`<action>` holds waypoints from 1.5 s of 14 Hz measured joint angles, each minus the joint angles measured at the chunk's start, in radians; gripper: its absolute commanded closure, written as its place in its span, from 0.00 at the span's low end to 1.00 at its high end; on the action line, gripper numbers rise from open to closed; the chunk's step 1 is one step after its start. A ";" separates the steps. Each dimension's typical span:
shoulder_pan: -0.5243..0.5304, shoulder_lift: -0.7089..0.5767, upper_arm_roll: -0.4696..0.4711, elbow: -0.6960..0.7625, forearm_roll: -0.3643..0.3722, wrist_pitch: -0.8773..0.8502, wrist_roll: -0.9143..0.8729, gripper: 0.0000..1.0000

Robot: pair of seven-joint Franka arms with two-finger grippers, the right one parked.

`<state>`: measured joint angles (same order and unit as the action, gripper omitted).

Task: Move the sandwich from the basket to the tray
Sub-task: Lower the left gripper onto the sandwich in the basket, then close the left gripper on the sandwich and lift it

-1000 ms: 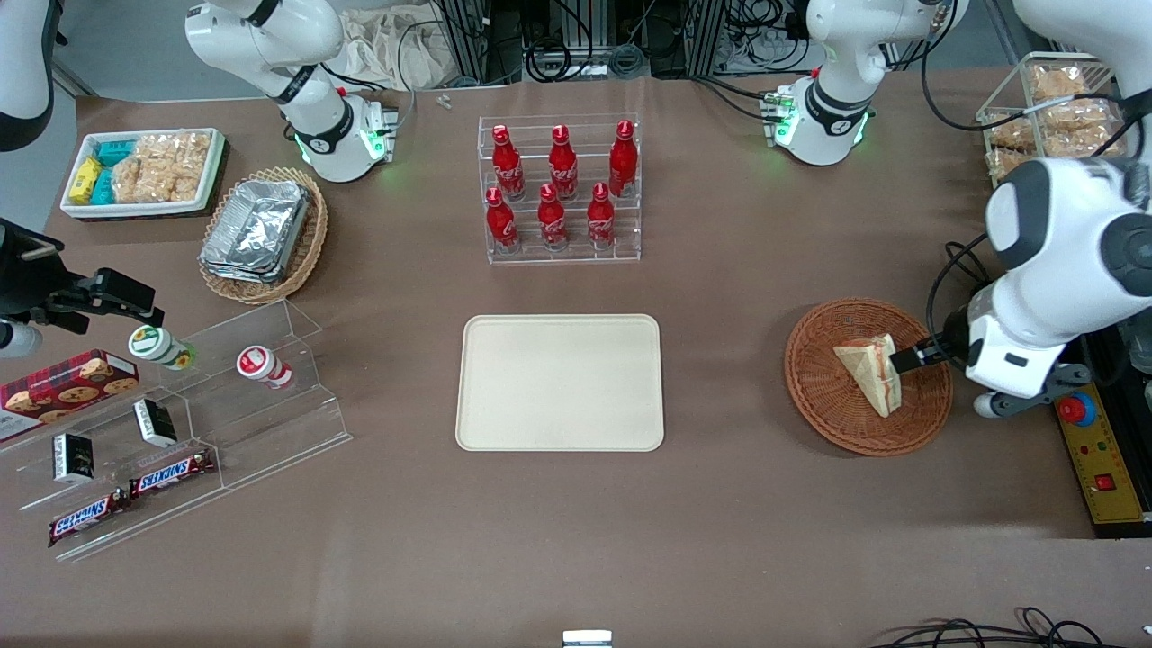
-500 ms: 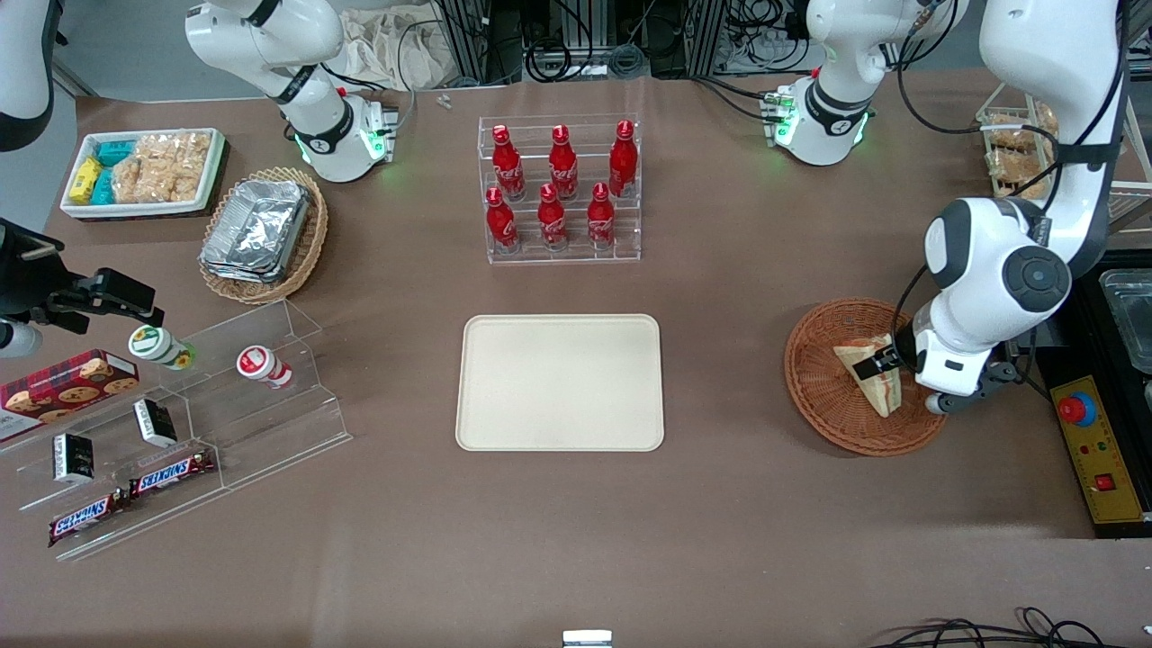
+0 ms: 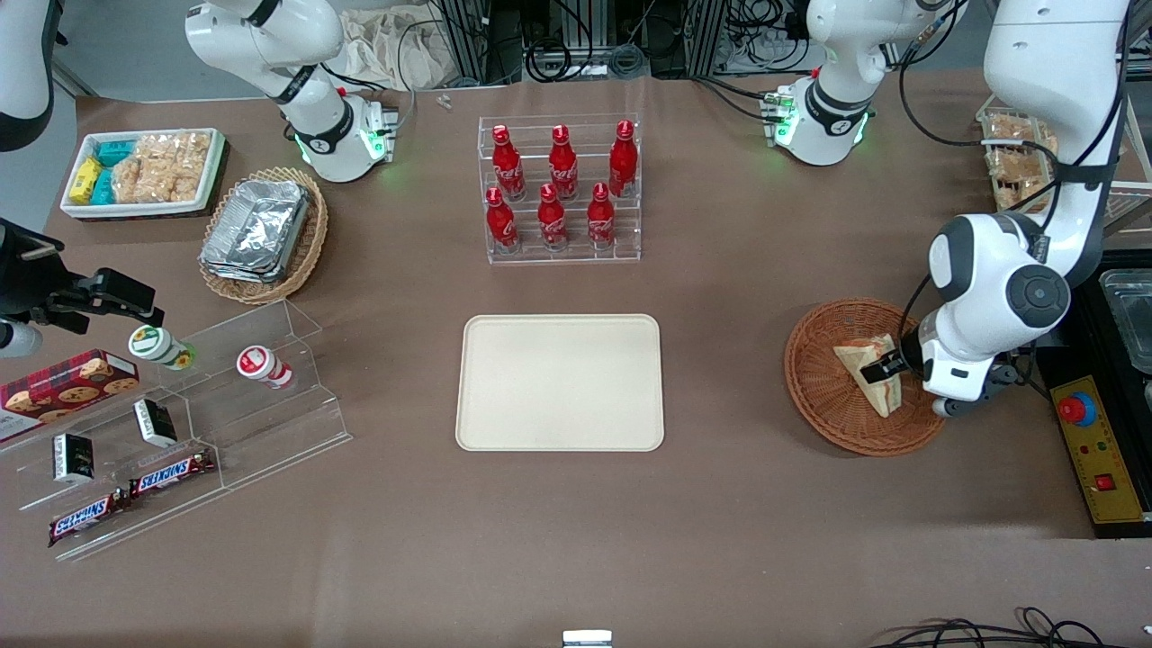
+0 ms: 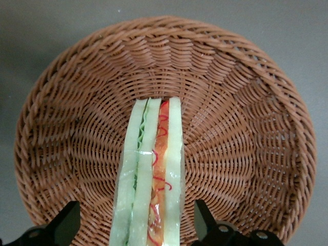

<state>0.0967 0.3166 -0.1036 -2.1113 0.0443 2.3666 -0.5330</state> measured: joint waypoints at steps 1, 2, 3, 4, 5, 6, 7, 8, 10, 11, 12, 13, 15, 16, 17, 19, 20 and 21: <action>0.000 0.009 0.000 0.000 0.000 0.003 0.000 0.06; 0.000 0.017 -0.001 0.000 0.000 0.003 0.000 0.23; 0.000 0.024 -0.001 0.000 0.000 0.004 -0.002 0.49; 0.000 0.032 -0.001 -0.001 0.000 0.004 -0.011 0.75; -0.001 0.040 -0.001 -0.001 0.000 0.004 -0.025 1.00; -0.003 0.046 -0.003 -0.001 0.000 0.006 -0.034 1.00; -0.003 0.049 -0.007 0.000 0.000 0.008 -0.039 1.00; -0.005 0.049 -0.010 0.002 0.000 0.009 -0.039 1.00; -0.013 0.045 -0.015 0.021 0.001 -0.009 -0.039 1.00; -0.017 0.040 -0.018 0.047 0.004 -0.059 -0.031 1.00; -0.018 0.032 -0.021 0.089 0.008 -0.141 -0.010 1.00; -0.018 0.021 -0.023 0.148 0.008 -0.245 0.019 1.00; -0.018 -0.004 -0.030 0.300 0.009 -0.466 0.073 1.00; -0.019 -0.015 -0.043 0.386 0.009 -0.571 0.100 1.00; -0.019 -0.024 -0.064 0.467 0.009 -0.656 0.118 1.00; -0.022 -0.030 -0.123 0.607 0.009 -0.771 0.132 1.00; -0.026 -0.030 -0.161 0.649 0.008 -0.797 0.133 1.00; -0.032 -0.030 -0.199 0.667 0.007 -0.805 0.132 1.00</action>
<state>0.0648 0.2866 -0.3029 -1.4443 0.0516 1.5611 -0.4007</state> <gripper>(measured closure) 0.797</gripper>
